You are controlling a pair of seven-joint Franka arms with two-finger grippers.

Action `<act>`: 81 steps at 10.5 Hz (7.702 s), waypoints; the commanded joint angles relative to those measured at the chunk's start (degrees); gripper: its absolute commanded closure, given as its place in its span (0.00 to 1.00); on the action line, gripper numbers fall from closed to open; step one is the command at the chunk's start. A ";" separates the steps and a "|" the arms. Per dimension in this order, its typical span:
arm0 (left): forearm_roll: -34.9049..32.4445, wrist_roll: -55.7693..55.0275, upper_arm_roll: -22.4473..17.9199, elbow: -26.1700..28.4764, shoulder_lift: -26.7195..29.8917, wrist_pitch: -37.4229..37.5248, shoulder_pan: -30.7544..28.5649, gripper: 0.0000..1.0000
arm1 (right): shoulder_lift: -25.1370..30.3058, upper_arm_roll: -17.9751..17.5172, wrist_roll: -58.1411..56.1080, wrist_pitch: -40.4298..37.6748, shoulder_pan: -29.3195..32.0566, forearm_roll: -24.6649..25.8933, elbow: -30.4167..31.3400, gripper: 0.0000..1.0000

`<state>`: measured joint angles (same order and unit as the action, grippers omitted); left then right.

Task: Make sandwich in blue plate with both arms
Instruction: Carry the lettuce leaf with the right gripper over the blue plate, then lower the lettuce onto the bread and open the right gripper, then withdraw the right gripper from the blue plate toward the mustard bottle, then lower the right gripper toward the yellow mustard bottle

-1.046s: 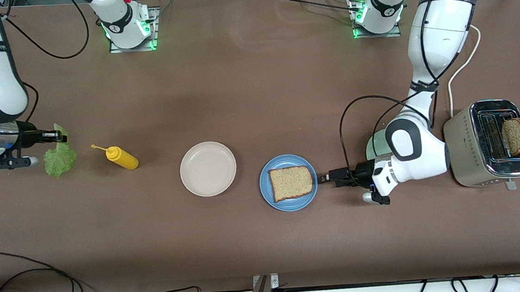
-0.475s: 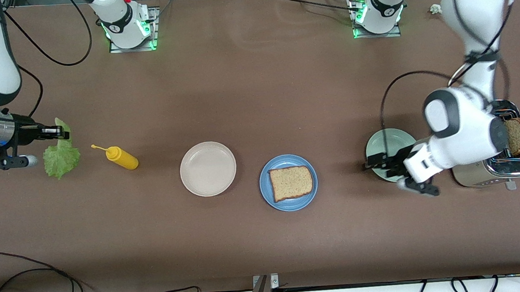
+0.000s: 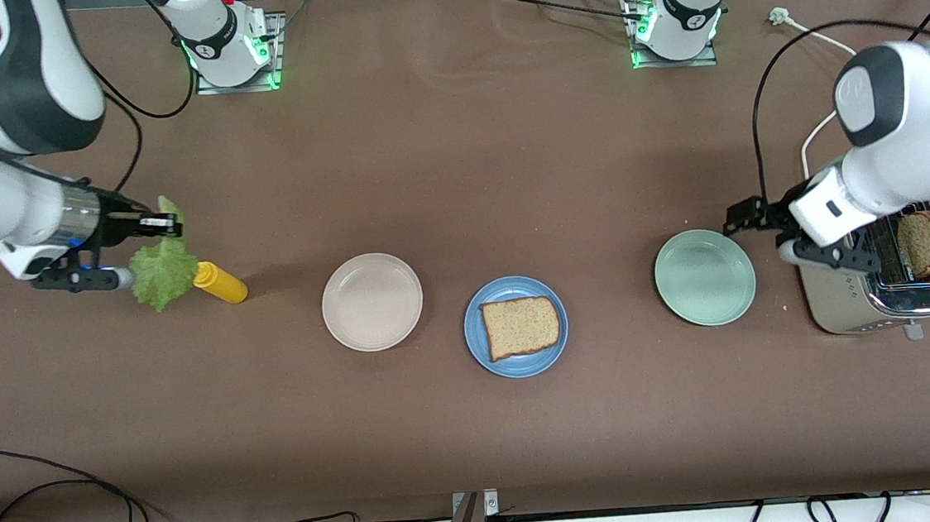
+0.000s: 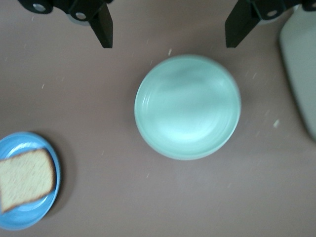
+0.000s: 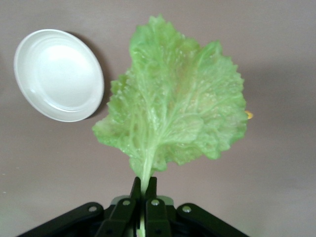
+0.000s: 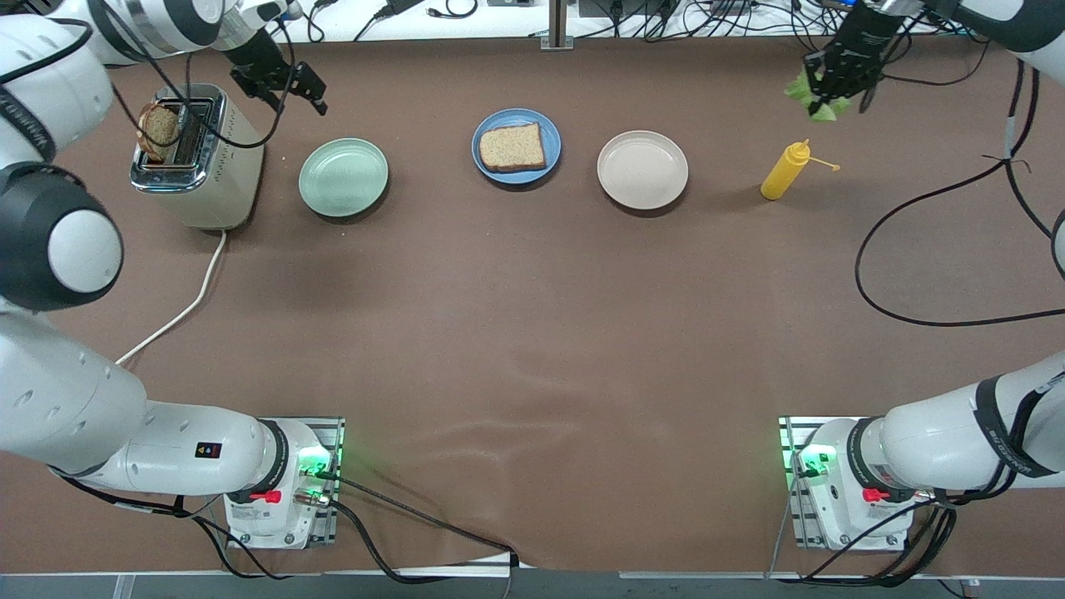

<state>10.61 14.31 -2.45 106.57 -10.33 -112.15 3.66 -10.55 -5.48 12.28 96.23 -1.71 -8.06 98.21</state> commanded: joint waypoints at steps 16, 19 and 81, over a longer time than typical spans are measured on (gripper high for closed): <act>-12.98 -13.08 0.52 -14.82 16.31 40.52 -3.22 0.00 | -32.14 -14.47 15.23 49.54 -25.96 26.83 -14.54 1.00; -12.98 -13.26 0.69 -15.78 16.31 40.52 -3.22 0.00 | -36.46 -14.47 15.23 55.20 -26.67 35.39 -14.62 1.00; -13.68 -8.68 0.43 -17.89 14.37 34.54 -5.50 0.00 | 8.98 9.07 -21.99 24.26 -2.33 -2.04 17.63 0.00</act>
<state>-3.18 4.32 -2.21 90.16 4.62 -78.42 -1.53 -1.00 0.82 -0.63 117.73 -3.97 -7.06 114.49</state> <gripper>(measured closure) 0.000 0.000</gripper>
